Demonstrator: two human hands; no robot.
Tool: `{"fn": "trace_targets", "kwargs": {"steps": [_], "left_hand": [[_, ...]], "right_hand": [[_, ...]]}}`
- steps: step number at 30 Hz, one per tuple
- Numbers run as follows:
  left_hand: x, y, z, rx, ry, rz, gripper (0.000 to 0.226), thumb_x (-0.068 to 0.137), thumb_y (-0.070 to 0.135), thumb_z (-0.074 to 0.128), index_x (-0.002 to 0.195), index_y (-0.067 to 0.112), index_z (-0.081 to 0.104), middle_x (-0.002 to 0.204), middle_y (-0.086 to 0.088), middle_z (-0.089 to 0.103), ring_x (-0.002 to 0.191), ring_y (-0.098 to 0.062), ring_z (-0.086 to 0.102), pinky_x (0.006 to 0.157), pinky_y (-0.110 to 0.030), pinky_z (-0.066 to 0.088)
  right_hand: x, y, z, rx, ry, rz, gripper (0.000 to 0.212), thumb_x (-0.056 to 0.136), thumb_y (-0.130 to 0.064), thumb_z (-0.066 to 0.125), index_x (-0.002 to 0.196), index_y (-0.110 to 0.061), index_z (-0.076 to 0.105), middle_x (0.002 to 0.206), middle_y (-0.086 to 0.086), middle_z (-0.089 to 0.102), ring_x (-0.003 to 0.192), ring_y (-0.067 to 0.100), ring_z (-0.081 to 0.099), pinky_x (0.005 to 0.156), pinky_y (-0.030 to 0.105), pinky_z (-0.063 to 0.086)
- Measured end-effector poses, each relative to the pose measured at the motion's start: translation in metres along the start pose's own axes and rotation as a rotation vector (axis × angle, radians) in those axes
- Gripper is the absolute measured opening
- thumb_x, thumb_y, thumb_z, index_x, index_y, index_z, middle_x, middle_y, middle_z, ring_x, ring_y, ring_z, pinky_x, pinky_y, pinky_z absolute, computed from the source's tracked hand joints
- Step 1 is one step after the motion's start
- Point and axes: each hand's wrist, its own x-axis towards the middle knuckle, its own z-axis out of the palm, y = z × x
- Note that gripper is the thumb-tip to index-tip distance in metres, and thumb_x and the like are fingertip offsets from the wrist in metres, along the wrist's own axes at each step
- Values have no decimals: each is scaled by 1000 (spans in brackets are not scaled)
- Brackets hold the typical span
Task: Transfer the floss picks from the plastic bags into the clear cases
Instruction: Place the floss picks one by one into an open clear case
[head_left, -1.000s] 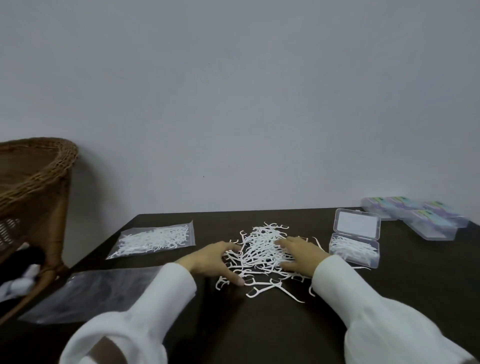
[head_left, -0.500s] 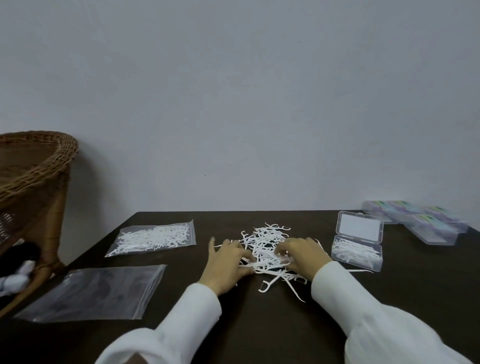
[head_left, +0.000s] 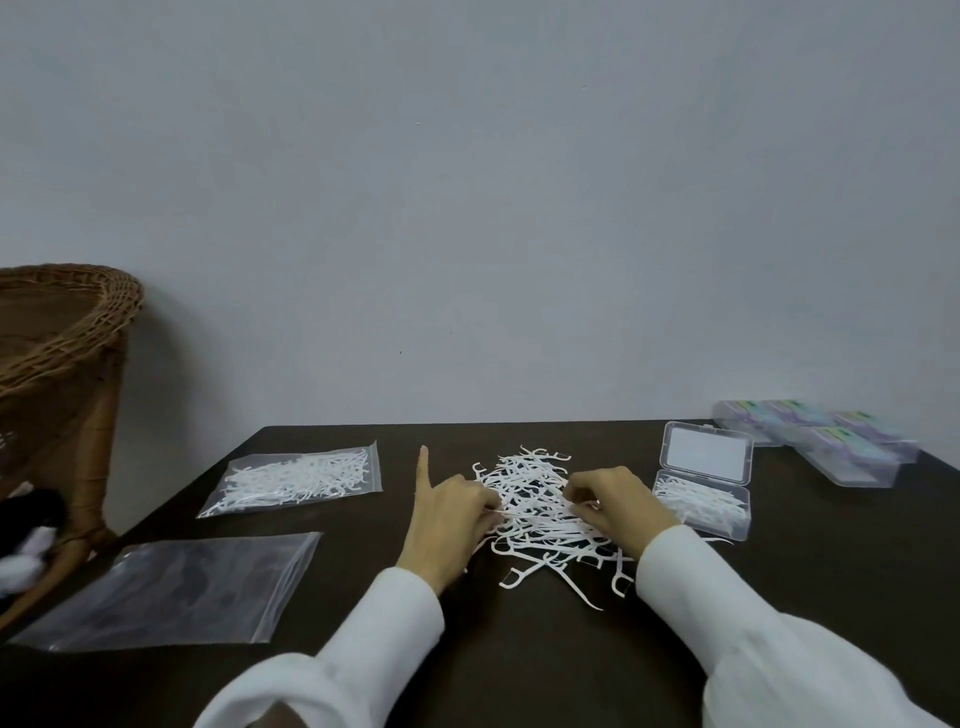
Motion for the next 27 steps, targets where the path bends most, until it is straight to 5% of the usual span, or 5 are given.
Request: {"fn": "trace_targets", "kwargs": {"steps": [2, 4, 6, 14, 27], "left_hand": [[3, -2, 0, -106, 21, -23, 22, 92, 42, 54, 100, 28, 69, 99, 12, 68, 100, -6, 58, 117, -37, 10], [4, -5, 0, -243, 46, -50, 19, 89, 40, 60, 96, 25, 71, 94, 8, 70, 92, -11, 62, 100, -32, 39], [4, -7, 0, -383, 65, -79, 15, 87, 35, 64, 93, 22, 71, 88, 5, 70, 84, -12, 63, 83, -32, 49], [17, -1, -2, -781, 148, -204, 11, 82, 24, 72, 73, 17, 69, 62, 9, 61, 57, -2, 51, 57, -16, 41], [52, 57, 16, -1273, 45, -264, 12, 82, 15, 71, 77, 5, 70, 66, -2, 63, 66, -9, 59, 67, -19, 52]], "right_hand": [[-2, 3, -4, 75, 28, 17, 13, 86, -16, 64, 98, -14, 69, 91, -2, 68, 87, 10, 62, 82, 22, 48], [-5, 5, -9, 142, 68, 30, 11, 84, -13, 66, 95, -11, 70, 81, -5, 63, 76, 5, 58, 72, 10, 40], [-8, 8, -15, 183, 99, 51, 10, 82, -11, 69, 91, -9, 71, 75, -5, 60, 64, -3, 50, 63, 4, 34], [-15, 24, -30, 325, 227, 148, 7, 80, -9, 71, 87, -8, 72, 73, -2, 63, 62, -1, 53, 60, 1, 38], [-40, 77, -58, 441, 282, 269, 11, 84, -8, 65, 88, -18, 63, 88, -1, 63, 83, 9, 57, 79, 21, 45]]}}
